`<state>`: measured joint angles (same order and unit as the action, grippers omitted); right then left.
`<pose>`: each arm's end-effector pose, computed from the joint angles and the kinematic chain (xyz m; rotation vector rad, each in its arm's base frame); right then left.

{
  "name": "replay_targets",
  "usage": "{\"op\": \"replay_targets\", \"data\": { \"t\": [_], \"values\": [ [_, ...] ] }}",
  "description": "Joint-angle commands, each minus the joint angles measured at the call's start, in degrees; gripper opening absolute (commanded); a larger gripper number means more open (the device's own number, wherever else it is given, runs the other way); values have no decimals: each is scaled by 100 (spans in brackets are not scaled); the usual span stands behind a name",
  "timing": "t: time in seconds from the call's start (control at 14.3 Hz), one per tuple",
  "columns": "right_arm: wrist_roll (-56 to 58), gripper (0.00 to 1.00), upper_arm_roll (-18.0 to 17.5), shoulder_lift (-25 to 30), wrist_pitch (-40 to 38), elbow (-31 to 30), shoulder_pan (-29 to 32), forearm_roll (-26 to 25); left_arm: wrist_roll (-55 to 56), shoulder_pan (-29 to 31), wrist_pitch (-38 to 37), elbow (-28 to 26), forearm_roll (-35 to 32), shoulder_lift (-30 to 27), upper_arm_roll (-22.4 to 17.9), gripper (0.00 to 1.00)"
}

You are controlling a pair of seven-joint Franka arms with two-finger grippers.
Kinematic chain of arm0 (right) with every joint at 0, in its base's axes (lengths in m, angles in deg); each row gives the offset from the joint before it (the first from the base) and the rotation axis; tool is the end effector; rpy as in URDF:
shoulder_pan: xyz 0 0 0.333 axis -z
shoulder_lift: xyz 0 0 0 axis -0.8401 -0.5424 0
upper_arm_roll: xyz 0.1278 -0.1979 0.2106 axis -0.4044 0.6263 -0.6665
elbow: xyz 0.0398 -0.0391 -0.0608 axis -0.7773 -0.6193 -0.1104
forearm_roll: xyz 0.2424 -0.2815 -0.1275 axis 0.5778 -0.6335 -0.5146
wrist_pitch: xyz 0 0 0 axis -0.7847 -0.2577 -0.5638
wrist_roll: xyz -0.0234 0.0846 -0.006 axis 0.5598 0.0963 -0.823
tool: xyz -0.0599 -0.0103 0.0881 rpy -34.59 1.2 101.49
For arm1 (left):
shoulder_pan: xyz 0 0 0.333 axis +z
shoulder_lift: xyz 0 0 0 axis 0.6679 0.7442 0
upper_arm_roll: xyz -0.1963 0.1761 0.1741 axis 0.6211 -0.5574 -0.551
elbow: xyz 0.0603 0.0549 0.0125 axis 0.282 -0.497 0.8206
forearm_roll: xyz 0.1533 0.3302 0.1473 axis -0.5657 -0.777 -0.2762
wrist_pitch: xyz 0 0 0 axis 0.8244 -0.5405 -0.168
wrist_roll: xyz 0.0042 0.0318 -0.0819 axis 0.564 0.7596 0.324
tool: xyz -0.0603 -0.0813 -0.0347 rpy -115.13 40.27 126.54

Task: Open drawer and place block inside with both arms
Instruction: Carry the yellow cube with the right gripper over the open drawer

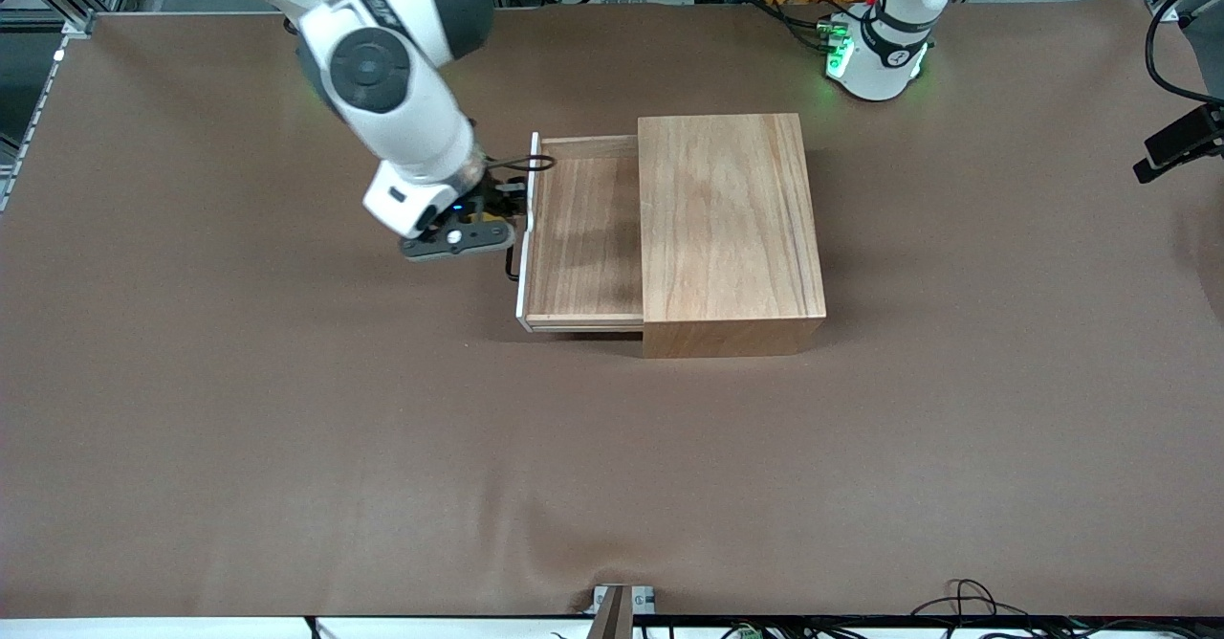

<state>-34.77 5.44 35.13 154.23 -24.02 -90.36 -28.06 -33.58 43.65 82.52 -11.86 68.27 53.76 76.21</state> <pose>0.4993 0.3730 0.4550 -3.0741 -0.1194 0.1523 0.5289 0.0486 0.6577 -3.1290 -0.2242 0.0027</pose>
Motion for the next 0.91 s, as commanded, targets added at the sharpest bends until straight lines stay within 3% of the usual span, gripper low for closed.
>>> {"op": "replay_targets", "data": {
  "t": [0.0,0.42,0.63,0.7,0.77,0.84],
  "values": [
    [-687,36,71,-309,283,73,-299,-82,-115,45,-89,70,95,-27,25,100],
    [-1787,38,71,-950,1215,134,-783,-39,-107,28,-80,123,87,17,25,100],
    [-2139,45,79,-1276,1260,187,-1151,-65,-98,1,-63,132,86,52,25,100],
    [-2218,50,79,-1320,1260,187,-1222,-47,-98,10,-63,132,87,61,25,100],
    [-2332,78,79,-1329,1260,204,-1223,-13,-106,1,-63,132,78,61,25,100],
    [-2446,100,79,-1329,1251,274,-1214,5,-107,1,-71,132,86,61,25,100]
  ]
}}
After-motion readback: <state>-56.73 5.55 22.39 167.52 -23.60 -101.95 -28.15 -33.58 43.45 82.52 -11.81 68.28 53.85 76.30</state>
